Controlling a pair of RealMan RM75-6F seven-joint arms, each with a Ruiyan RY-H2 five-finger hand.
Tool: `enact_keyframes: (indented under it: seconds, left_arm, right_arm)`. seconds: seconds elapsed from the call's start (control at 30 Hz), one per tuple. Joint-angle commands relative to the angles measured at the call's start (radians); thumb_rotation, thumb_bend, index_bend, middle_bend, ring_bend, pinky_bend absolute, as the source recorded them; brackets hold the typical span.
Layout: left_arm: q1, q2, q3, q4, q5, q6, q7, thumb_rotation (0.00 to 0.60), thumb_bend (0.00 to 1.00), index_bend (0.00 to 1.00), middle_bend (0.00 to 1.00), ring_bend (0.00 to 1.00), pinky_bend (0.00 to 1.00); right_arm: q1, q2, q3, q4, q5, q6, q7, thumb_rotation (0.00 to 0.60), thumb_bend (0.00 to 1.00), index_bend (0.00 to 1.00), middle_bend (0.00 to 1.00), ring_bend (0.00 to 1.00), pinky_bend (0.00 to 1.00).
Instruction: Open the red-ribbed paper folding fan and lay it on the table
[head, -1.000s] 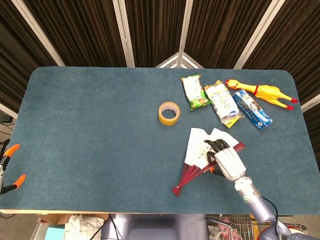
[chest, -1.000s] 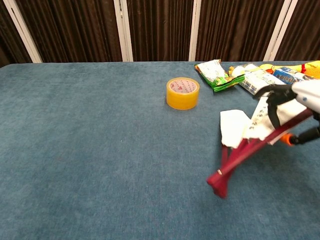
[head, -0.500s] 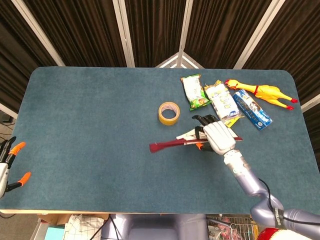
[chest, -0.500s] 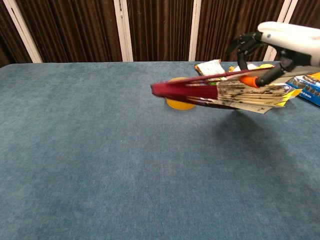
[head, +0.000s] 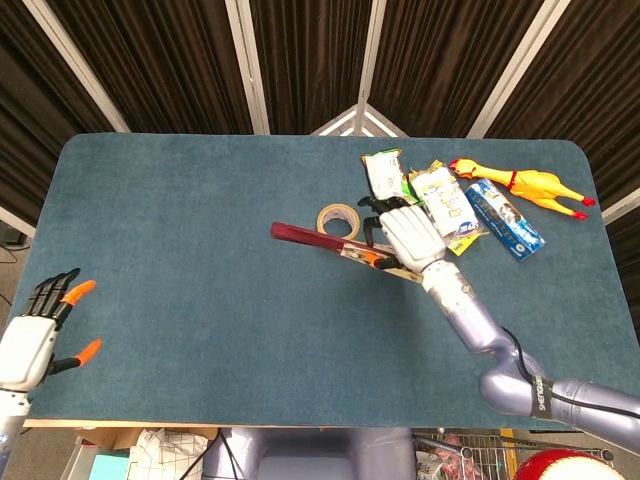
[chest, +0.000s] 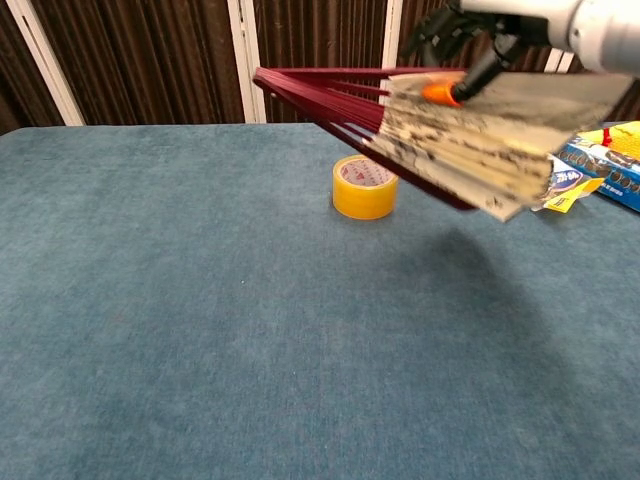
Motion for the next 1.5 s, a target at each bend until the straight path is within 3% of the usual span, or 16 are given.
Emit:
enact_keyframes:
  seconds: [0.03,0.3,0.6,0.83,1.37,1.5]
  left_arm:
    - [-0.048,-0.019,-0.008,0.013,-0.021,-0.08,-0.054,0.6,0.32,0.15,0.01,0.0,0.0]
    - [-0.144,-0.053,-0.04,0.047,-0.075,-0.22,-0.189,0.6,0.32,0.15,0.01,0.0,0.0]
    - [-0.218,-0.082,-0.047,0.056,-0.087,-0.313,-0.305,0.6,0.32,0.15,0.02,0.0,0.0]
    - [-0.248,-0.093,-0.045,0.044,-0.07,-0.323,-0.38,0.6,0.32,0.16,0.02,0.0,0.0]
    - [-0.298,-0.148,-0.029,0.016,-0.01,-0.295,-0.589,0.6,0.26,0.12,0.02,0.0,0.0]
    - [-0.306,-0.162,-0.029,0.024,-0.009,-0.285,-0.622,0.6,0.26,0.16,0.04,0.0,0.0]
  right_arm:
    - [0.048,-0.002,0.019,-0.001,0.051,-0.023,-0.041,0.6,0.46,0.95,0.23,0.27,0.22]
    - [0.142,-0.013,0.027,-0.042,0.128,-0.028,-0.133,0.6,0.46,0.95,0.23,0.27,0.22]
    - [0.212,-0.033,0.04,-0.121,0.192,-0.014,-0.151,0.6,0.46,0.95,0.23,0.27,0.22]
    - [0.237,-0.052,0.063,-0.203,0.21,0.037,-0.119,0.6,0.46,0.96,0.23,0.27,0.22]
    - [0.327,-0.197,0.035,-0.26,0.239,0.144,-0.191,0.6,0.47,0.97,0.23,0.27,0.22]
    - [0.335,-0.213,0.027,-0.271,0.235,0.159,-0.194,0.6,0.48,0.97,0.23,0.27,0.22]
